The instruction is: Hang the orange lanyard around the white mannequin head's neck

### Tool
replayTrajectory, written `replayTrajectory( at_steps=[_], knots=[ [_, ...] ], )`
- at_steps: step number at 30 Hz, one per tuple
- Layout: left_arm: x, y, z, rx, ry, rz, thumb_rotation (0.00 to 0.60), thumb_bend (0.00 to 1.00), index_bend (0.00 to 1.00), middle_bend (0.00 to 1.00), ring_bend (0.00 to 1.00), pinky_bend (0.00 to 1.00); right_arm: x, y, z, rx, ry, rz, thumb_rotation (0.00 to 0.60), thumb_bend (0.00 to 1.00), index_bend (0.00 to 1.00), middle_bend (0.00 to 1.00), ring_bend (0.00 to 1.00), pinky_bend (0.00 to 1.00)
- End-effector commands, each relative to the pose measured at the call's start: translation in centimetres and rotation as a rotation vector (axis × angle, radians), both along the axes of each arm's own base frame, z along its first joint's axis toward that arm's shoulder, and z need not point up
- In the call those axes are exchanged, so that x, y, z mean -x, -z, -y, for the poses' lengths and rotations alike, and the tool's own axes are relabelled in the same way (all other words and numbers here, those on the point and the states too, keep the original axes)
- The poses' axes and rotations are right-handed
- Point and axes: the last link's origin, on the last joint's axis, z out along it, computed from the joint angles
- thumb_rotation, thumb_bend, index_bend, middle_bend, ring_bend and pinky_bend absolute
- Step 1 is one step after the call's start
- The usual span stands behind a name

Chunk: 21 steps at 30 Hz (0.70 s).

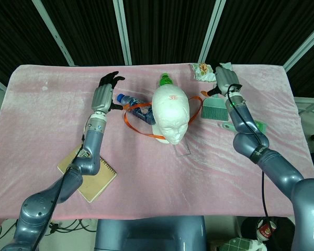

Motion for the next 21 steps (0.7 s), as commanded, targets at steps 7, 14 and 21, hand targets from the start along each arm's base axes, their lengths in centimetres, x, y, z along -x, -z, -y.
replayTrajectory(
  at_steps=[7, 14, 21],
  knots=[
    [0.2, -4.3, 2.0, -0.116, 0.096, -0.053, 0.600, 0.06, 0.23, 0.07, 0.00, 0.00, 4.7, -7.0, -3.2, 0.113, 0.016, -0.027, 0.600, 0.20, 0.15, 0.16, 0.28, 0.23],
    [2.1, -8.1, 7.1, -0.121, 0.128, -0.226, 0.600, 0.09, 0.25, 0.07, 0.00, 0.00, 9.5, -9.7, -8.4, 0.149, 0.018, -0.251, 0.600, 0.37, 0.20, 0.35, 0.47, 0.46],
    [5.1, -11.7, 13.7, -0.101, 0.074, -0.322, 0.600, 0.10, 0.25, 0.07, 0.00, 0.00, 12.8, -9.4, -14.7, 0.119, 0.044, -0.444, 0.600, 0.48, 0.23, 0.63, 0.73, 0.73]
  ],
)
